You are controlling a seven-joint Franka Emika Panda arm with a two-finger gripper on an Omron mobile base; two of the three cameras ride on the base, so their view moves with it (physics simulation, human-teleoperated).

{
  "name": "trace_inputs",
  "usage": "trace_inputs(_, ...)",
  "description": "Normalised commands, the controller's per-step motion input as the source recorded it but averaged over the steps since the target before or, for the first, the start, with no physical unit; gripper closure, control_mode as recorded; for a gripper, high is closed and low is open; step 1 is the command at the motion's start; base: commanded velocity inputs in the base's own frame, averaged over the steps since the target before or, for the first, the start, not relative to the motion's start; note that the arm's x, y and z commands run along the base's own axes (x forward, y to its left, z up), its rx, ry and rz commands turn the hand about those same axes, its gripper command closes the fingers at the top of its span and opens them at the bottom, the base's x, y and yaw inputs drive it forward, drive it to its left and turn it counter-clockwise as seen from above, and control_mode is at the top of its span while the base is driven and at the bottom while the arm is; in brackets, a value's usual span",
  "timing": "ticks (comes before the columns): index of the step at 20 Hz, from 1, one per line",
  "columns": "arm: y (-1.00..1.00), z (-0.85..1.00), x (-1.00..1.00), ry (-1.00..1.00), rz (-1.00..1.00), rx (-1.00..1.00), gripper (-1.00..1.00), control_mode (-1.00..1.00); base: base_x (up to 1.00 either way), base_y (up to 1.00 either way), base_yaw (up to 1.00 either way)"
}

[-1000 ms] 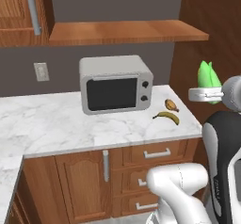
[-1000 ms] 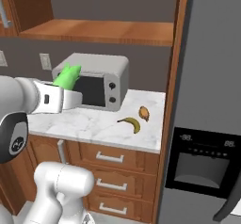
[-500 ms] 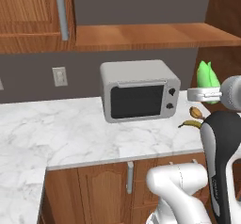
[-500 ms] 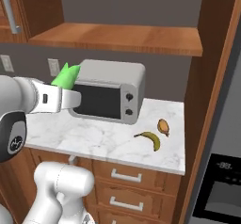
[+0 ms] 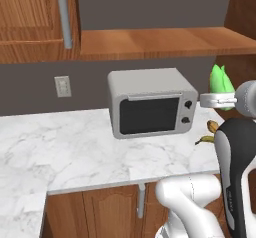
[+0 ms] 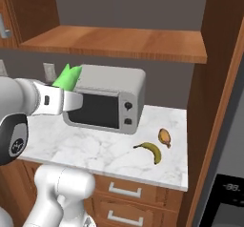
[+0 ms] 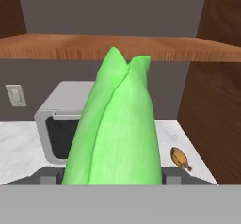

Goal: Open the fridge, remove the banana, corn, and chicken drumstick, and place them on any counter.

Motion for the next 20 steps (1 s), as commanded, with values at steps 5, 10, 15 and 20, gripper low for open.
trace_inputs(5, 0.0, 0.0, 0.0, 0.0, 0.0, 0.0, 1.0, 1.0, 0.51, 0.02, 0.0)
trace_inputs(10, 0.0, 0.0, 0.0, 0.0, 0.0, 0.0, 1.0, 1.0, 0.14, 0.03, 0.0)
trace_inputs(15, 0.0, 0.0, 0.0, 0.0, 0.0, 0.0, 1.0, 1.0, 0.0, 0.0, 0.0)
trace_inputs(20, 0.0, -0.03, 0.0, 0.07, -0.01, 0.0, 1.0, -1.0, 0.0, 0.0, 0.0)
